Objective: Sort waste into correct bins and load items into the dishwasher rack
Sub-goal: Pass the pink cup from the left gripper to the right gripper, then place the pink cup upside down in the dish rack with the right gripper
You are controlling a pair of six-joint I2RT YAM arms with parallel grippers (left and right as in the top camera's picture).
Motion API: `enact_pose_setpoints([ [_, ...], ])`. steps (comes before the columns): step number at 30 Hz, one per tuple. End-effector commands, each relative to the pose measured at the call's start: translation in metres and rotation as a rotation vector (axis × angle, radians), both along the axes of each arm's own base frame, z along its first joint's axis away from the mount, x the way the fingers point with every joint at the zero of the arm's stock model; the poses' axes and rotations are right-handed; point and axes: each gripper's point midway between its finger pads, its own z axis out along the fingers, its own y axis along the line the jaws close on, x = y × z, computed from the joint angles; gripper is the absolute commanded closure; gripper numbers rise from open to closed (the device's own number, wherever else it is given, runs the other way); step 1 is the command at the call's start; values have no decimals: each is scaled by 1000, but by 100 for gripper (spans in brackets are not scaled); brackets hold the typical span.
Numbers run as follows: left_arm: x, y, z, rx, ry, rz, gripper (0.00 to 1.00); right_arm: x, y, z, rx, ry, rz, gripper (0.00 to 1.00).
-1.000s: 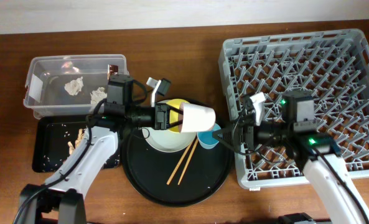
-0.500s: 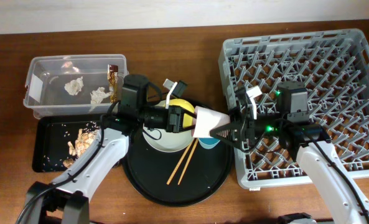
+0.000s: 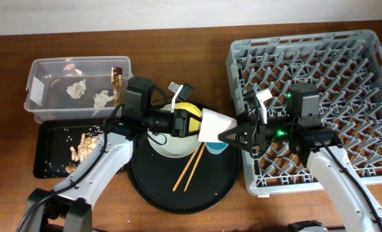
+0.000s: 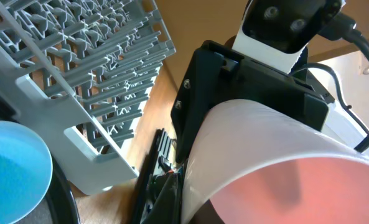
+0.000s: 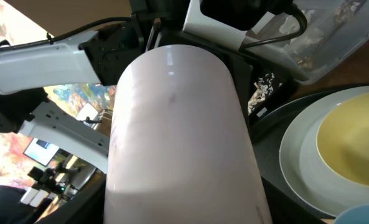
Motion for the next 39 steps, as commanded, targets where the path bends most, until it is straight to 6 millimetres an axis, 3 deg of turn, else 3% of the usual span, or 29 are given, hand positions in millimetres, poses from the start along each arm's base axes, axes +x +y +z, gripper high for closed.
enact_pose_setpoints([
  [1, 12, -1, -7, 43, -28, 63, 87, 1, 2, 3, 1, -22, 8, 43],
  [4, 17, 2, -22, 106, -87, 97, 78, 3, 2, 2, -9, -23, -4, 47],
  [5, 20, 8, -38, 182, -83, 134, 74, 6, 1, -2, -26, -15, -21, 51],
  [7, 26, 22, -59, 288, -95, 185, 69, 16, -4, -20, -114, 32, -108, 55],
  [9, 37, 40, -59, 303, -97, 237, 68, 26, -13, -42, -223, 82, -204, 57],
  [13, 54, 107, -57, 430, -144, 405, 67, 33, -32, -52, -378, 96, -343, 57],
  [16, 48, 152, -64, 575, -136, 493, 67, 33, -53, -50, -522, 137, -450, 58],
  [18, 38, 190, -71, 732, -105, 585, 67, 32, -81, -43, -693, 184, -557, 61],
  [21, 24, 223, -72, 871, -74, 674, 67, 29, -107, -25, -832, 193, -651, 62],
  [25, 18, 234, -65, 918, -88, 711, 67, 20, -153, -3, -999, 221, -800, 62],
  [29, 18, 234, -66, 918, -88, 711, 67, 16, -207, 4, -1025, 328, -965, 64],
  [31, 17, 234, -66, 919, -86, 710, 67, 13, -239, -7, -1057, 432, -1044, 64],
  [33, 17, 233, -66, 919, -84, 709, 67, 15, -257, -20, -1064, 513, -1069, 64],
  [39, 15, 233, -67, 922, -77, 705, 67, 36, -267, -68, -1110, 659, -987, 62],
])
